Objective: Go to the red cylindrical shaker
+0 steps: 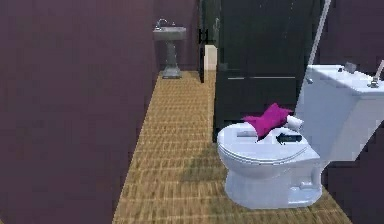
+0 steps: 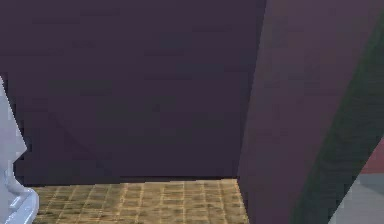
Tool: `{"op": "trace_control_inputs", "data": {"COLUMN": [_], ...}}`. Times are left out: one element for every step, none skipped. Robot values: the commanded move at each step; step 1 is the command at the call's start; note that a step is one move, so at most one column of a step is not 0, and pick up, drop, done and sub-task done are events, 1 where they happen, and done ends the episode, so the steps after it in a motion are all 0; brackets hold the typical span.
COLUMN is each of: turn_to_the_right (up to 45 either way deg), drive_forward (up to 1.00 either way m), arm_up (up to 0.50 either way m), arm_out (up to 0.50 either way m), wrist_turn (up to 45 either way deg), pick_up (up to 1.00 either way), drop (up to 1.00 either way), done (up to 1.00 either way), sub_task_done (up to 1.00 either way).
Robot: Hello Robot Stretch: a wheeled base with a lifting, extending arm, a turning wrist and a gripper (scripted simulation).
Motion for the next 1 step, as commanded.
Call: {"op": "trace_control_inputs", "data": {"turn_to_the_right": [-3.0], "drive_forward": [0.0], "arm_up": [0.0], "arm_out": [0.0], "wrist_turn": [0.0], "pick_up": [0.0], "drop": [0.0], "done": [0.0], "sub_task_done": [0.0]}}
